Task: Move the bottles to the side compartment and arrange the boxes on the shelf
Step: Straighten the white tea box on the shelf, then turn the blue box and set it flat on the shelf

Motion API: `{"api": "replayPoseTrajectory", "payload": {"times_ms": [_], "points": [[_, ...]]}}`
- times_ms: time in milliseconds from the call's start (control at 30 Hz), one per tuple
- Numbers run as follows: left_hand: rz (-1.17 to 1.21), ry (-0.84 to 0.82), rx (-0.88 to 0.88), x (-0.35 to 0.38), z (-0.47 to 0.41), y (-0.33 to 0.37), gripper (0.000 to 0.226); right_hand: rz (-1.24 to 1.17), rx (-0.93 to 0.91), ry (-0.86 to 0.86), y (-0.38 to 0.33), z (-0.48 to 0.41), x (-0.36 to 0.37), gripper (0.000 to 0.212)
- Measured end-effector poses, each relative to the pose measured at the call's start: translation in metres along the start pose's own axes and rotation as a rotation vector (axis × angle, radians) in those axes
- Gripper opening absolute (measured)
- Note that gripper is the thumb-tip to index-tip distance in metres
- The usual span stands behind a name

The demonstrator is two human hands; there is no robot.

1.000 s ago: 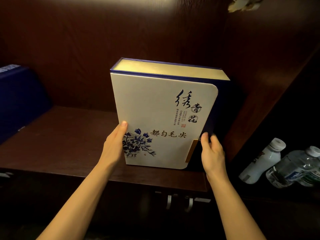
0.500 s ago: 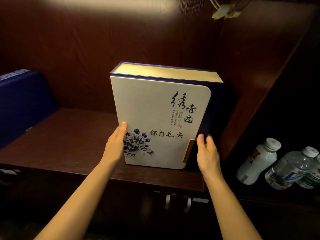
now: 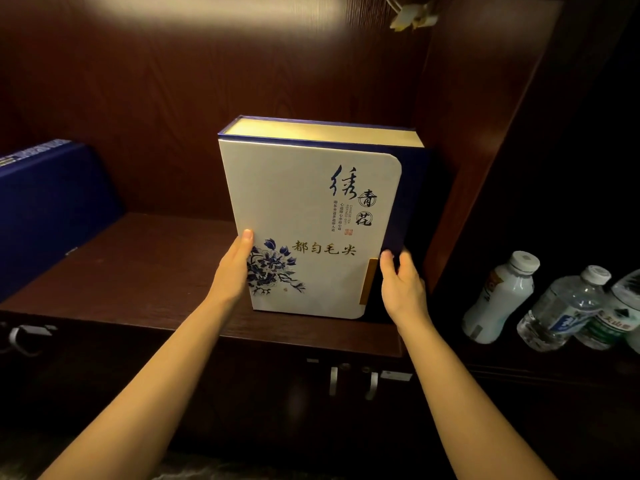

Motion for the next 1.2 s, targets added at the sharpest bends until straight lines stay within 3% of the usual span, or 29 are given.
{"api": "replayPoseTrajectory", "payload": {"times_ms": [267, 467, 733, 933, 1200], "points": [[-0.28, 0.106, 0.039, -0.034, 0.036, -0.018, 0.084, 0.13, -0.033, -0.04, 0.007, 0.035, -0.006, 0.075], [-0.57, 0.079, 0.216, -0.069, 0.067, -0.011, 0.043, 0.274, -0.414, 0.181, -0.004, 0.068, -0.004, 0.043], [-0.809, 0.098, 0.381, -0.14, 0.093, 0.005, 0.032, 0.369, -0.575, 0.019, -0.038, 0.093, 0.06, 0.019], [-0.83, 0.193, 0.31, -0.24, 0.117, -0.002, 0.009, 0.377, -0.666, -0.105, -0.086, 0.123, 0.145, 0.008], [-0.817, 0.407, 0.206, -0.372, 0.151, -0.009, 0.013, 0.301, -0.729, -0.225, -0.155, 0.171, 0.264, 0.011]]}}
Point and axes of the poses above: each hand's wrist, its own z-axis away from the middle knuckle, its own x-axis out of the palm, y = z × x, the point moved 2 cm from there along -z, towards the middle knuckle, and after that the axes turned 1 degree about -y, right-handed, at the moved point
